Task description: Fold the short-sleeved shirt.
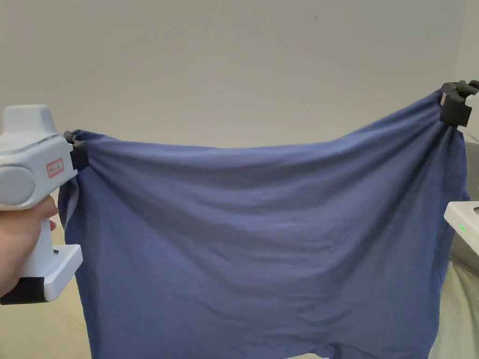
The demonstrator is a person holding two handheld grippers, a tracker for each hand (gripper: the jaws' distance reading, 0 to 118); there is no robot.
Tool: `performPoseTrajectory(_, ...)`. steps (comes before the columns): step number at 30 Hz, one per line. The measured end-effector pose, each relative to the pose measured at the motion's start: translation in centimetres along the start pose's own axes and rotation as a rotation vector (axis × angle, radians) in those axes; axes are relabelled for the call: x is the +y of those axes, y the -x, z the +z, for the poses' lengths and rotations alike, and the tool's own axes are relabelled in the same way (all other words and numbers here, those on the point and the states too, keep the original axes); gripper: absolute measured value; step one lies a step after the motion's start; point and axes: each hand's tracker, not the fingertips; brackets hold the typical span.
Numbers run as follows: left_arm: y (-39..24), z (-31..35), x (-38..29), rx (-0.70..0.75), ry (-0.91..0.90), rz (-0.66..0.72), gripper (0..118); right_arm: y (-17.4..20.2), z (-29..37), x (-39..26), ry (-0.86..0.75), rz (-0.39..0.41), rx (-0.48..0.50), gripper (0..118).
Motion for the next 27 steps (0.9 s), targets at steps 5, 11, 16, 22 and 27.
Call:
performPoseTrajectory(5,0.1,0.5,-8.9,-0.004,0.145,-0.010,2,0.4,3.3,-8.0,0.102,-0.039,0.040,6)
performPoseTrajectory(11,1.2,5.9,-19.5,-0.006,0.280,-0.025,2,1.1,12.3,-18.4,0.305,-0.083,0.074,6)
performPoseTrajectory(16,2.2,13.2,-24.7,-0.023,0.359,0.008,2,0.5,20.7,-24.6,0.449,-0.112,0.060,6)
performPoseTrajectory(22,4.1,21.5,-28.1,-0.017,0.469,0.033,2,0.1,30.1,-26.5,0.598,-0.043,0.135,6)
performPoseTrajectory(27,5.2,28.5,-29.8,-0.043,0.512,0.005,2,0.0,36.9,-26.3,0.699,-0.006,0.198,6)
